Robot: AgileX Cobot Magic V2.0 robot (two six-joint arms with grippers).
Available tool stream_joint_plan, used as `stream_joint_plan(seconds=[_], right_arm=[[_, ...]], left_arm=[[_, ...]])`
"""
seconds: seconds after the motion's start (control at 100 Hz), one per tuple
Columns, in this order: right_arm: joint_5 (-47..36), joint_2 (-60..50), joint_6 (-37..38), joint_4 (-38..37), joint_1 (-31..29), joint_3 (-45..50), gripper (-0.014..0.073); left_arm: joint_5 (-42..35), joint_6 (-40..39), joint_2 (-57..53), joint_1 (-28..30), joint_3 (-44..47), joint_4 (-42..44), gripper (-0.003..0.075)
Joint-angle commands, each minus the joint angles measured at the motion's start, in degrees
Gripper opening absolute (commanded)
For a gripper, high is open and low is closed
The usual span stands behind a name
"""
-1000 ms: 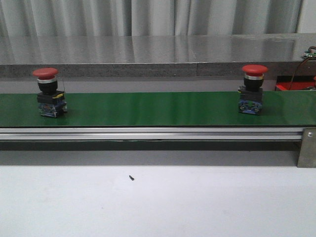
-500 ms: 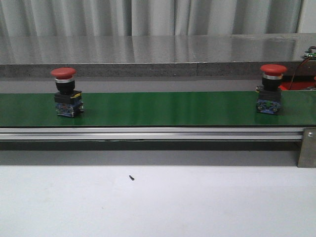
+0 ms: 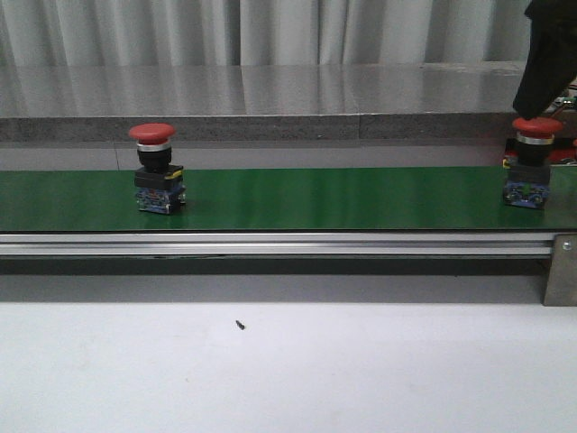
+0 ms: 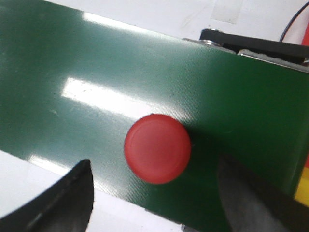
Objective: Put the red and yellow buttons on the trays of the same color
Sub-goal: 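Grasp the first red button at the belt's far end with the right gripper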
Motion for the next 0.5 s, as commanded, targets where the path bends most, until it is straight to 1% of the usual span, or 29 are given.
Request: stream_joint_plan(seconds=[0.0, 0.08, 0.13, 0.17, 0.26, 0.27, 0.33, 0.36, 0.49], right_arm=[[-2.0, 0.2, -0.6, -0.2, 0.1, -2.9, 0.0539], [-1.8, 2.1, -0.6, -0.9, 0.1, -3.6, 0.0539], [-1.8, 3.1, -0.6, -1.3, 0.1, -3.8, 0.0521], [-1.8, 3.5, -0.6, -1.8, 0.1, -3.8, 0.0481], [-0.3, 4.2, -0.6, -2.6, 0.1, -3.8, 0.0350], [-0.3, 4.2, -0.6, -2.6, 0.1, -3.8, 0.0350], [1.6, 4.1, -0.6, -2.7, 0.1, -4.1, 0.0276], [2.6, 4.1, -0.6, -2.7, 0.1, -4.7, 0.0258], [7.1, 4.1, -0.3, -2.8, -0.1, -9.1, 0.0246]], left_arm=[[-3.9, 0.0, -0.2, -0.4, -1.6, -0.8, -0.0020], [-4.0, 0.0, -0.2, -0.4, -1.6, -0.8, -0.0020], [-4.0, 0.0, -0.2, -0.4, -1.6, -0.8, -0.0020], [-4.0, 0.0, -0.2, -0.4, -1.6, -0.8, -0.0020], [-4.2, 0.0, -0.2, -0.4, -1.6, -0.8, -0.0020], [-4.1, 0.0, -0.2, -0.4, -1.6, -0.8, -0.0020], [-4.4, 0.0, -0.2, -0.4, -1.6, -0.8, -0.0020], [-4.6, 0.0, -0.2, -0.4, -1.6, -0.8, -0.0020], [-4.8, 0.0, -0.2, -0.4, -1.6, -0.8, -0.0020]])
